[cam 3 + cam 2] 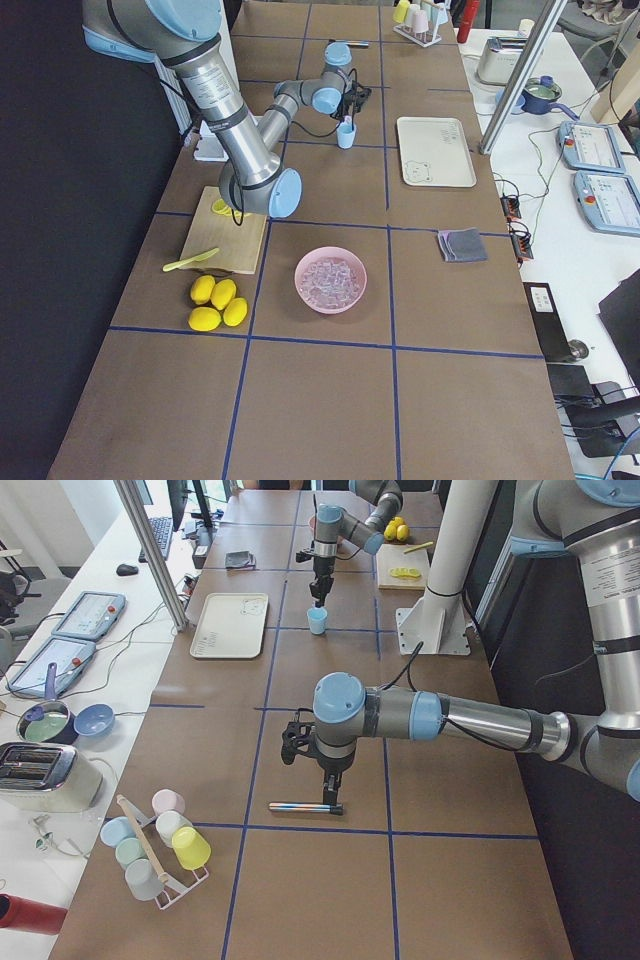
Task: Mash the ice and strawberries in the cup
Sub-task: 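Carry the ice cube over the blue cup and release it inside, then return the right gripper to the pink ice bowl, then grasp a third ice cube from the bowl with the right gripper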
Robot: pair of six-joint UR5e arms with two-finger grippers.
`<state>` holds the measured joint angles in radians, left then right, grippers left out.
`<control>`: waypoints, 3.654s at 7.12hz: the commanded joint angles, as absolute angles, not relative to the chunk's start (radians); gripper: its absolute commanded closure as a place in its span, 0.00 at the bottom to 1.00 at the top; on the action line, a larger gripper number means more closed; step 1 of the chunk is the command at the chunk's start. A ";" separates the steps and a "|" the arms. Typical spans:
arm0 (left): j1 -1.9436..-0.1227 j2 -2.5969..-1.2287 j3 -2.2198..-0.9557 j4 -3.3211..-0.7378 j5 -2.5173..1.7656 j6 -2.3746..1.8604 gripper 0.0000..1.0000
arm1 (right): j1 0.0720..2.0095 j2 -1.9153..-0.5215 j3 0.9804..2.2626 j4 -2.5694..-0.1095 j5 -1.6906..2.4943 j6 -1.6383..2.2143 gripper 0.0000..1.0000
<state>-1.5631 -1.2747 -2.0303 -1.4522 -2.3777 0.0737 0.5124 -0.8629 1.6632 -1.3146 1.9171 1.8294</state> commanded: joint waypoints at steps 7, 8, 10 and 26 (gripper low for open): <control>-1.563 -1.275 -2.031 -1.453 -2.378 0.074 0.00 | 0.754 -1.346 2.034 -1.316 2.057 1.696 0.00; -1.563 -1.275 -2.031 -1.451 -2.378 0.074 0.00 | 0.805 -1.433 2.049 -1.315 2.089 1.539 0.00; -1.563 -1.275 -2.029 -1.451 -2.378 0.074 0.00 | 0.967 -1.663 2.086 -1.313 2.158 1.076 0.00; -1.563 -1.273 -2.037 -1.456 -2.430 0.074 0.00 | 1.046 -1.806 1.842 -1.207 2.140 0.356 0.22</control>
<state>-1.5631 -1.2732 -2.0371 -1.4557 -2.4298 0.0736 1.0492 -1.8078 1.8447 -1.2072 2.1445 0.3570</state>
